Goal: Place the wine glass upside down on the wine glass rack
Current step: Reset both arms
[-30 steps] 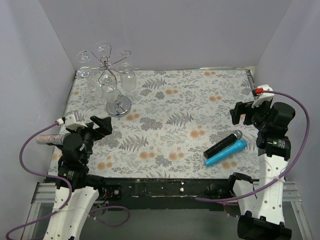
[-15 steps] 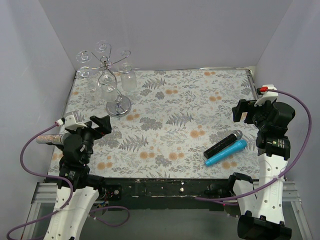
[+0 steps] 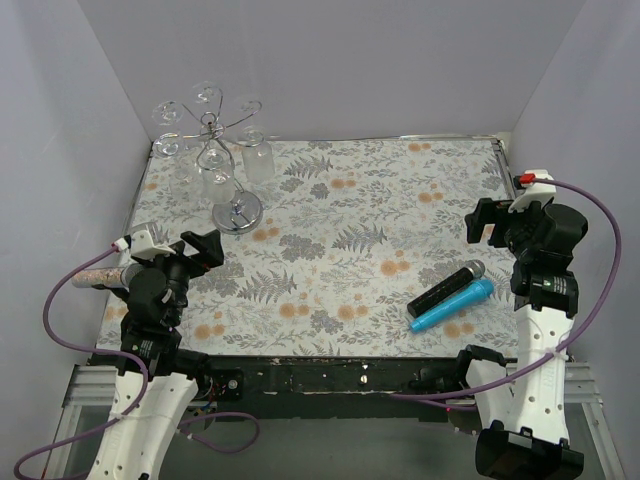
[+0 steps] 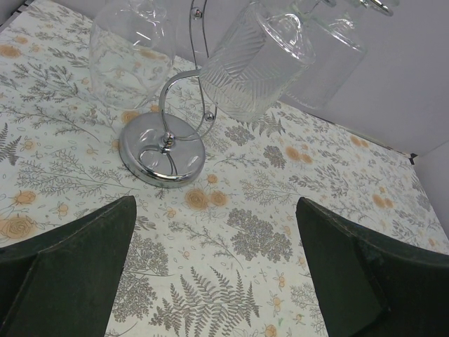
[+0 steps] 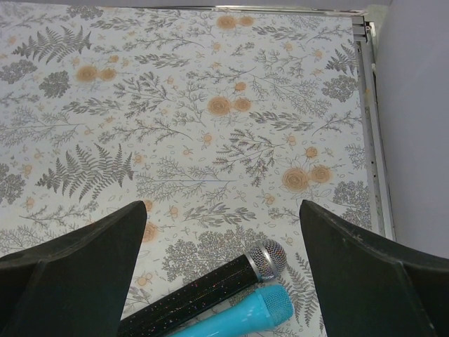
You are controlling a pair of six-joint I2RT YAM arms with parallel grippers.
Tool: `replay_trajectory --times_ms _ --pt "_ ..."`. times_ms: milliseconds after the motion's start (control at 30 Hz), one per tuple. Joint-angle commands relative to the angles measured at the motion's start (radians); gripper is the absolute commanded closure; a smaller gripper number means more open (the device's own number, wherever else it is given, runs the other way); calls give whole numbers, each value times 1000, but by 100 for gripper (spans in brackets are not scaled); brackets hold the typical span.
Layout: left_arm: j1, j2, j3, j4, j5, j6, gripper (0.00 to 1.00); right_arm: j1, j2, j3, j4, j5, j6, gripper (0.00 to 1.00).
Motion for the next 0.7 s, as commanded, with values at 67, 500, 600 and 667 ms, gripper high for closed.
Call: replay_trajectory --times_ms 67,500,600,667 --pt "-1 -1 -3 -10 -29 4 2 -5 -8 -24 61 19 17 2" --pt "0 -27 -6 -37 -36 -4 2 -5 -16 -34 70 31 20 2" --pt "0 -34 -6 -45 -36 -10 2 -4 -12 -36 73 46 28 2" --pt "-1 -37 -8 -48 -36 -10 2 -4 -13 -36 76 48 23 2"
